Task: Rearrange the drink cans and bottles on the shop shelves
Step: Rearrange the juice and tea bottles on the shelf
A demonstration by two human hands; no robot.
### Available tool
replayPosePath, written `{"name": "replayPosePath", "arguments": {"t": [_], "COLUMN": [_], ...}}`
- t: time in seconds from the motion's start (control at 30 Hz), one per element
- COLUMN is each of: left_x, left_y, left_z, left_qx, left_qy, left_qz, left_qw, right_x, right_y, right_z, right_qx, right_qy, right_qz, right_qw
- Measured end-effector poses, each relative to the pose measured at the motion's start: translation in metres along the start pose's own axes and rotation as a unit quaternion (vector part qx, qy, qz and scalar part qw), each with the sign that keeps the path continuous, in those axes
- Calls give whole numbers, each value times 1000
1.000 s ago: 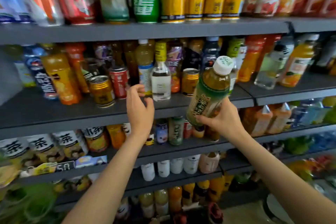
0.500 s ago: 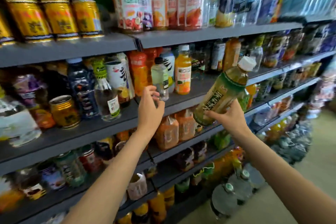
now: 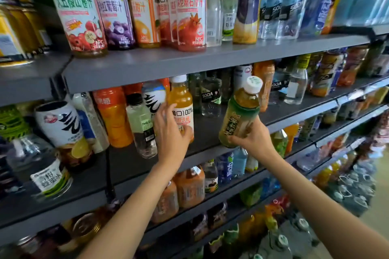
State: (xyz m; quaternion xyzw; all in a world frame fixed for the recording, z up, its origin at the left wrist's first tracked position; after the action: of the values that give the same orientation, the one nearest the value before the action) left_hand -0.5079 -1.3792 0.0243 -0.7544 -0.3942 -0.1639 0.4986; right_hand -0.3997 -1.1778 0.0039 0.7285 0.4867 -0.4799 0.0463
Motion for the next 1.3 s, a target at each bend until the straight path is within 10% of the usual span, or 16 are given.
{"name": "replayPosePath", "arguments": {"t": [0.43, 0.6, 0.83, 1.3], "left_x": [6, 40, -16, -27], "left_y": [25, 0, -66, -56], "left_z": [26, 87, 181, 158], "left_qx": [230, 155, 29, 62], "left_qy": [-63, -101, -17, -64], "left_qz": [-108, -37, -209, -226], "left_qw": [965, 982, 977, 970], "right_x": [47, 84, 112, 82], "right_y": [-110, -126, -135, -164], "right_z": [45, 14, -13, 52], "right_qx": [-103, -52, 13, -44], "right_qy": [22, 48, 70, 128], "right_qz": [-48, -55, -97, -156], "right_qw": [993, 996, 993, 978]}}
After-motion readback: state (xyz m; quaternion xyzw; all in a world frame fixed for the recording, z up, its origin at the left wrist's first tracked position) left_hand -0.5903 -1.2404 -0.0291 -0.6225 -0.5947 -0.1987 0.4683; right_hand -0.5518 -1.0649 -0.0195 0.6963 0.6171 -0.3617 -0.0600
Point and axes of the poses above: each hand's wrist, its own y-axis away from the middle knuckle, its own z-axis out of the palm, x = y × z, the point moved 10 cm from there along -y, towards the middle knuckle, and after that the axes turned 1 degree about -z, right-handed, at the moved point
